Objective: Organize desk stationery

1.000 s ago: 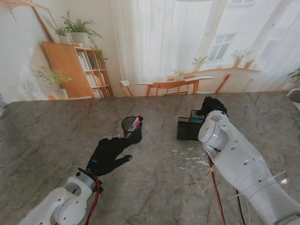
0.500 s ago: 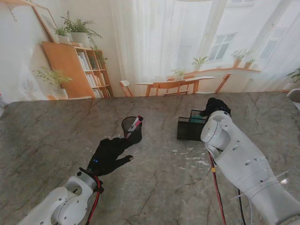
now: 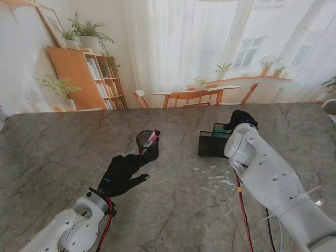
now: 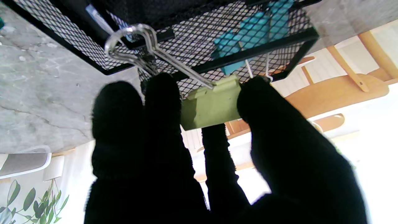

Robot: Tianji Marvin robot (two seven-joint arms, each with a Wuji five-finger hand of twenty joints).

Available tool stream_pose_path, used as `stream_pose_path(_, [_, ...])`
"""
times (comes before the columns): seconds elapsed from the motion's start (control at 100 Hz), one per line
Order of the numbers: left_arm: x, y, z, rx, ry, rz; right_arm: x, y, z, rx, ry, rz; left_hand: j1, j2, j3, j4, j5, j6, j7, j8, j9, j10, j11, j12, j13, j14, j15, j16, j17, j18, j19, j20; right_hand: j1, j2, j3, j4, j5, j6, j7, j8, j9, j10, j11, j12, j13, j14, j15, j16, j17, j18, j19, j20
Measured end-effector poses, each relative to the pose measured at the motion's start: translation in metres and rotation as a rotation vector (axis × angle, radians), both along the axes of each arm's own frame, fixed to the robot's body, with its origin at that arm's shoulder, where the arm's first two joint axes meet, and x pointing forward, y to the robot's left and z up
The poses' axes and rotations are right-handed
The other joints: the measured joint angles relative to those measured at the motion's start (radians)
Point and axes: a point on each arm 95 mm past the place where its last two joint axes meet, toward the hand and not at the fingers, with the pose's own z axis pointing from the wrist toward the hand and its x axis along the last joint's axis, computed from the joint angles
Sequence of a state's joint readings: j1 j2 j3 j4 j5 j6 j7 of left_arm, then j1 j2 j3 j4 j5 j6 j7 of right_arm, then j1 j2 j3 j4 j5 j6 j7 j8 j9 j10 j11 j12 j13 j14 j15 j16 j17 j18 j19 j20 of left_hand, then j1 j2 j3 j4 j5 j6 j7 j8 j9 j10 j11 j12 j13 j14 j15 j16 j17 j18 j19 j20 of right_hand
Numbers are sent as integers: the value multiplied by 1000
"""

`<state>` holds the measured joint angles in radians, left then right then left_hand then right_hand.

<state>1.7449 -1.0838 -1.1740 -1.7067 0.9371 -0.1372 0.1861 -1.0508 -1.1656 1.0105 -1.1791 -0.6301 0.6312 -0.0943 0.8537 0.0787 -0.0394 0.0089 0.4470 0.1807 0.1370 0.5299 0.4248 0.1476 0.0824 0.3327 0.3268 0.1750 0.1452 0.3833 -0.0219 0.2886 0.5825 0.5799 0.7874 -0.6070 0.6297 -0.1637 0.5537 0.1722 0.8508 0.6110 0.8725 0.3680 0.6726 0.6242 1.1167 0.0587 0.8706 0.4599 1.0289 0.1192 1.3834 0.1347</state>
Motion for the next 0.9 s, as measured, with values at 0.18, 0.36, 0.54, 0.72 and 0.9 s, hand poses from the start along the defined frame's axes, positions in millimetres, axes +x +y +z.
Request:
stream_pose_path(0.18, [0,0,-1,2,3,-1,1,0,-1,5,12,9,0,0,0,0,0,0,0,0,0,0,0,0,0,0,0,0,0,0,0,0,-24,42,3,4,23,-24,-245,81,-56,-33,6,0,-11,-18,28,13,-4,-7,0,0])
stream_pose_path(0.36, [1,0,-1,4,6,-3,3,-1,-1,-2,26,18,0,0,0,0,0,0,0,0,0,0,0,0,0,0,0,0,0,0,0,0,-64,53,34,57,30,-27,-385,112,-86,-52,10,-9,-42,-22,58,25,-38,1,-1,0])
stream_pose_path(0.54, [1,0,-1,5,7,-2,5,1,0,-4,41,27,0,0,0,0,0,0,0,0,0,0,0,0,0,0,0,0,0,0,0,0,-97,53,45,71,29,-27,-451,119,-122,-85,11,-6,-74,-15,102,41,-85,51,39,30])
stream_pose_path(0.72, [1,0,-1,6,9,-2,5,1,0,-7,60,36,0,0,0,0,0,0,0,0,0,0,0,0,0,0,0,0,0,0,0,0,-125,68,44,80,26,-20,-508,120,-155,-103,-1,-9,-102,10,162,51,-129,97,72,89])
stream_pose_path(0.9, [1,0,-1,7,9,-1,6,2,-1,-2,72,35,0,0,0,0,0,0,0,0,0,0,0,0,0,0,0,0,0,0,0,0,-147,95,16,80,-2,1,-546,120,-169,-110,-37,-24,-134,78,154,52,-163,123,78,126])
